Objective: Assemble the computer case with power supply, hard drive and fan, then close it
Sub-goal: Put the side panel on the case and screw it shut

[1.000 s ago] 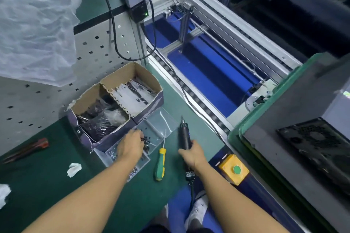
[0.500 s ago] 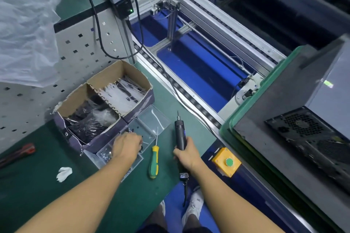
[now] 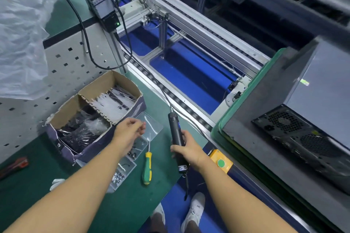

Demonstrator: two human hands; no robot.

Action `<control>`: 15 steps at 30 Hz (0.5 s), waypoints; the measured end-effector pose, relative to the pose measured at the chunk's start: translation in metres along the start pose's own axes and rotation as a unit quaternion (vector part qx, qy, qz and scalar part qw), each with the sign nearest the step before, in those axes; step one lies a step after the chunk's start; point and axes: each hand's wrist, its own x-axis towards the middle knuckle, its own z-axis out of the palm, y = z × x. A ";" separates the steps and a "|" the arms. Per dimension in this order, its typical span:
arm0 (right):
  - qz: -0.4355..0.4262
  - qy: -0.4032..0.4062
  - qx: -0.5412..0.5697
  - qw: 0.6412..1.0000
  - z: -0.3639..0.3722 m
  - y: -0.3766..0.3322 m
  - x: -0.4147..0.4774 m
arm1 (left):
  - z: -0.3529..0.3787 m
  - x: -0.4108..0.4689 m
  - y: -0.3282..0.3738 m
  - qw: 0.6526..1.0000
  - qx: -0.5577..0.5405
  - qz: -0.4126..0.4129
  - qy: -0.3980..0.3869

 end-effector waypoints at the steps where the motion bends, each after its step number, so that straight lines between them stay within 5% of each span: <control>1: -0.006 -0.013 0.008 1.000 -0.006 -0.005 -0.003 | 0.010 0.002 0.008 0.998 -0.051 -0.008 -0.022; 5: -0.026 -0.036 -0.020 0.999 -0.028 -0.021 -0.015 | 0.033 0.001 0.017 0.998 -0.058 -0.002 -0.015; 15: 0.011 -0.054 -0.079 0.995 -0.034 -0.005 -0.033 | -0.010 -0.018 -0.037 0.979 0.081 -0.091 0.163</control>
